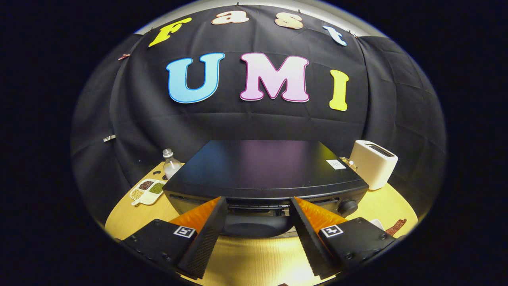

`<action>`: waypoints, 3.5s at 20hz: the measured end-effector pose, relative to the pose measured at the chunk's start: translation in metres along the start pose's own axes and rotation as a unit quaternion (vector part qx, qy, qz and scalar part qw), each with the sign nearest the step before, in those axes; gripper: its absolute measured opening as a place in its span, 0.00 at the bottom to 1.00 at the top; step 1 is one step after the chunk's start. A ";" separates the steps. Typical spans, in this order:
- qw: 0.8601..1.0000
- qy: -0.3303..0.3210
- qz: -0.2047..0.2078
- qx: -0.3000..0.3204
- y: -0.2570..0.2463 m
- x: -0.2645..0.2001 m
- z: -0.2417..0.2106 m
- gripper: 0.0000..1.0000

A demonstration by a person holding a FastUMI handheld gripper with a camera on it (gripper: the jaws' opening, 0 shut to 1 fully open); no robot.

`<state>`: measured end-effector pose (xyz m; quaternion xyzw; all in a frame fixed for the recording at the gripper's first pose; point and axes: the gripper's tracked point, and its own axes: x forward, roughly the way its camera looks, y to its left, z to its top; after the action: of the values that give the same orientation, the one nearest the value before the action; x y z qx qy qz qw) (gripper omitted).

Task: Open the toaster oven, put the food inside, and close the toaster oven door.

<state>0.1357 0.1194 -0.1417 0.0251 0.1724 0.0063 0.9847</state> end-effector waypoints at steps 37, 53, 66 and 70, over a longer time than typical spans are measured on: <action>0.983 0.160 0.085 -0.020 -0.040 -0.107 -0.163 0.99; 0.999 0.032 0.033 -0.019 -0.125 -0.133 -0.024 0.99; 0.996 0.080 0.031 0.022 -0.275 -0.098 0.002 0.99; 0.984 0.156 0.064 0.054 -0.307 -0.087 -0.033 0.99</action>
<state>0.0439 -0.1876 -0.1589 0.0877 0.3221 0.0637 0.9405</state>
